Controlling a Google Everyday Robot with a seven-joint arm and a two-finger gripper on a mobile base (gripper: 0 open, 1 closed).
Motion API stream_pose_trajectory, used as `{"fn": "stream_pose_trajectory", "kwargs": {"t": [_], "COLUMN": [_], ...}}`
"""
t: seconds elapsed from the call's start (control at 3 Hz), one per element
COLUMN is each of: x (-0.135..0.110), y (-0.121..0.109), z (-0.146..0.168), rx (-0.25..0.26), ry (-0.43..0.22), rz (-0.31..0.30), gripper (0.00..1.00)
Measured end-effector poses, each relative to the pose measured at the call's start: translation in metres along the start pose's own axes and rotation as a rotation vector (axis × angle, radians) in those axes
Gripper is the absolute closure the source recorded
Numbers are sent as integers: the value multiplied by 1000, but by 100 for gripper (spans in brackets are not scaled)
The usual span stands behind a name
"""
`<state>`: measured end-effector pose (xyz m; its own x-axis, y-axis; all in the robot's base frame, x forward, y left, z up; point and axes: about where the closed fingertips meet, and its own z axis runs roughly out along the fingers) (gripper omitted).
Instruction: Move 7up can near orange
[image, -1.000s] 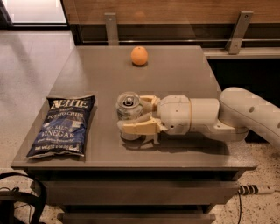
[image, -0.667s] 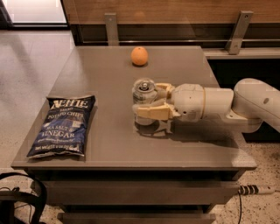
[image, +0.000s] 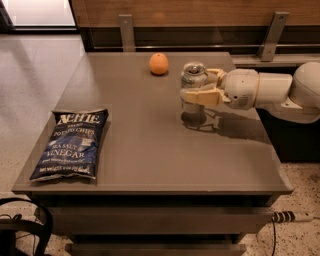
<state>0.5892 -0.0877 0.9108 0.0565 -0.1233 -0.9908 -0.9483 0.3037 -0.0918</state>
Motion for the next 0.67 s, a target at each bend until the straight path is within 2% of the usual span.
{"fn": "stream_pose_trajectory", "kwargs": {"t": [0.67], "x": [14], "y": [-104], "z": [-32], "rx": [74], "ry": [-39], "rz": [8], "gripper": [100]}}
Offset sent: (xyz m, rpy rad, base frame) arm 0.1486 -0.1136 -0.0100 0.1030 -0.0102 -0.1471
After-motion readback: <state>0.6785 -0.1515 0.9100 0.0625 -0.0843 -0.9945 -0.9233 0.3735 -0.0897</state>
